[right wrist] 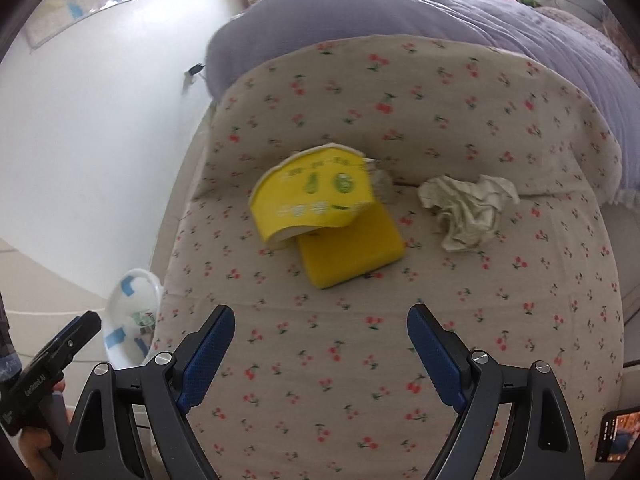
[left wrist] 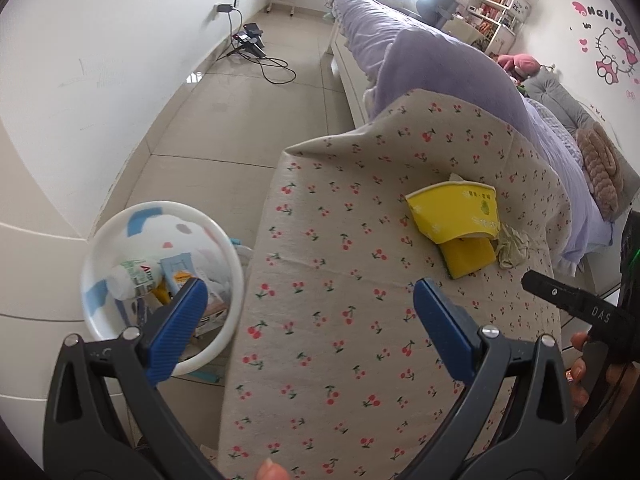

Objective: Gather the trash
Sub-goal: 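Move the right tool over the bed toward the yellow sponge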

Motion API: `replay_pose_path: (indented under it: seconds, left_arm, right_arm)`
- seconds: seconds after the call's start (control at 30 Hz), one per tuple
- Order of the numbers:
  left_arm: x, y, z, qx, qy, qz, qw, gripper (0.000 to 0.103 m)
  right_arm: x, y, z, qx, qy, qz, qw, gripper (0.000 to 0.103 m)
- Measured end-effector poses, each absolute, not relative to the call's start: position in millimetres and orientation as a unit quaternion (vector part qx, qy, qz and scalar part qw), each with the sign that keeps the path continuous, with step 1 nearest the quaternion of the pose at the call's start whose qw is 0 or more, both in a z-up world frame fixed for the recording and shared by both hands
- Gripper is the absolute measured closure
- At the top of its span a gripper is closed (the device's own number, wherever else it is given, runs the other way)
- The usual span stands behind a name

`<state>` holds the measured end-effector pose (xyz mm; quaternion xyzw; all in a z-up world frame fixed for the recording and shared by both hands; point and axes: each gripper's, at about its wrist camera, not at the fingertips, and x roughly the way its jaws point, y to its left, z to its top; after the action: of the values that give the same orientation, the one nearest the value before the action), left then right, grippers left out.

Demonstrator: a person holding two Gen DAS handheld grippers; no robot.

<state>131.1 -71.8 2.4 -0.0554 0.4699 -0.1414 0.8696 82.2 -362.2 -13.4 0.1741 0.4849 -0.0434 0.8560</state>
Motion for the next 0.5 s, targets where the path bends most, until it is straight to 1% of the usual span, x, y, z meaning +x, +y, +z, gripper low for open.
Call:
replay_pose_path:
  seconds: [0.2,0.5]
  left_arm:
    - [135,-85,-2,-0.051,0.475,-0.144,0.867,0.001]
    - [143,-96,-9,-0.049,0.485,-0.143,0.861,0.001]
  right_arm:
    - [90,-389,-23,0.189,0.492,-0.069,0.847,0.013]
    - [129,-405,-57,0.212,0.53,-0.085,0.816,0.014]
